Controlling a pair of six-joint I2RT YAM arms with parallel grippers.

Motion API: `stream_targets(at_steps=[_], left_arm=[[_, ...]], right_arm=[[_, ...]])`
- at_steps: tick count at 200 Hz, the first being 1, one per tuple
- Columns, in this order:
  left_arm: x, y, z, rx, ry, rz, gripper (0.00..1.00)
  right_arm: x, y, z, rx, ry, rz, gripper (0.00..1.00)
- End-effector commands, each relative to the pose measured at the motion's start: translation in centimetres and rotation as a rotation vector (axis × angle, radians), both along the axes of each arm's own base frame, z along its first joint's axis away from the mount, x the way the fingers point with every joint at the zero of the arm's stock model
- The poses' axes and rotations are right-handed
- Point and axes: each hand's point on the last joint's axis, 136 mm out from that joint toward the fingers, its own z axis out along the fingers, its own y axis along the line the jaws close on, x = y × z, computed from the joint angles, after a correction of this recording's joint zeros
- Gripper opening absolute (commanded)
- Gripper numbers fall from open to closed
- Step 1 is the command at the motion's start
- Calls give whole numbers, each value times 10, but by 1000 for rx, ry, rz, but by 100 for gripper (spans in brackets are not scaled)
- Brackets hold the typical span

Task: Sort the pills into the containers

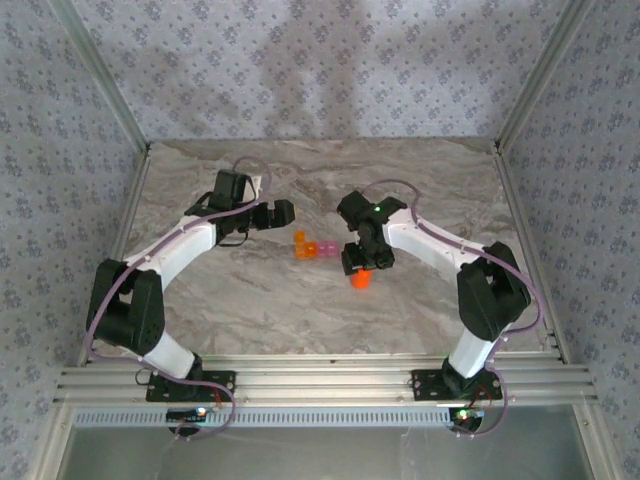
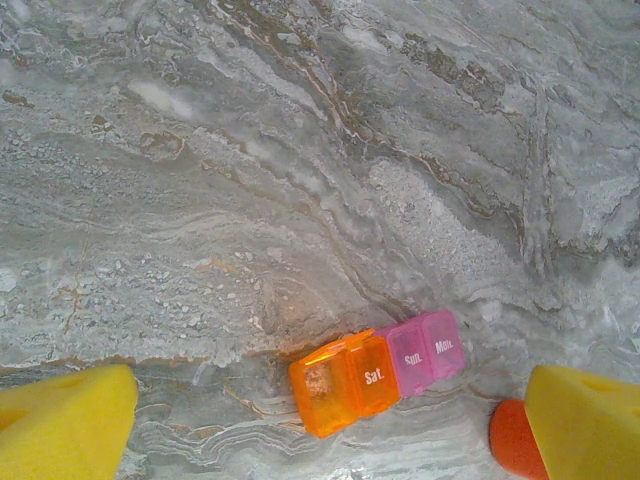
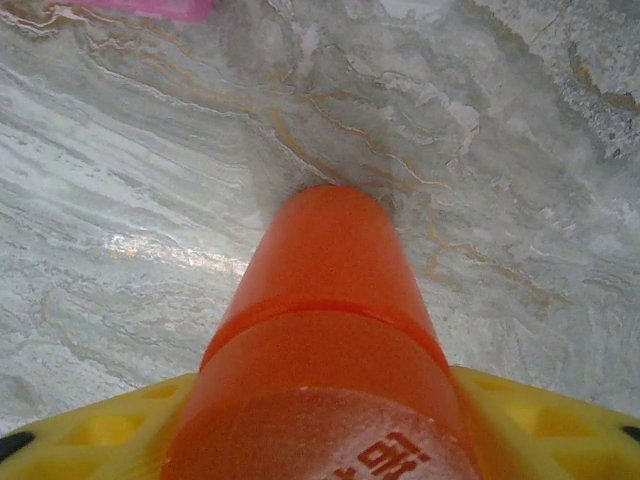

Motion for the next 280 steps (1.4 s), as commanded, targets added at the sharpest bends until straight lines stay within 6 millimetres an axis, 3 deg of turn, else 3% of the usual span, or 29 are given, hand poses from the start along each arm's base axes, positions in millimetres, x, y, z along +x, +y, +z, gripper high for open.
stream_targets(at_steps=[1,59,107,151,219,280], left_arm=[[-4,3,8,-5,-26,-6,99],[-6,12,8,10,-44,36,99],[-6,21,7,22,-114,53,99],[-8,7,6,23,-50,-42,99],[-7,-8,24,33,-262,-174,99],[-12,-56,52,-76,-500,-392,99]], right_arm=[[-3,-4,-7,-16,15,-14,55],[-3,-3,0,-5,2,-10,39],[7,1,31,34,-55,-14,34],[24,4,64,87,-101,-23,34],[70,10,118,261,-144,-47,35],[91,14,137,383,-113,-14,36]])
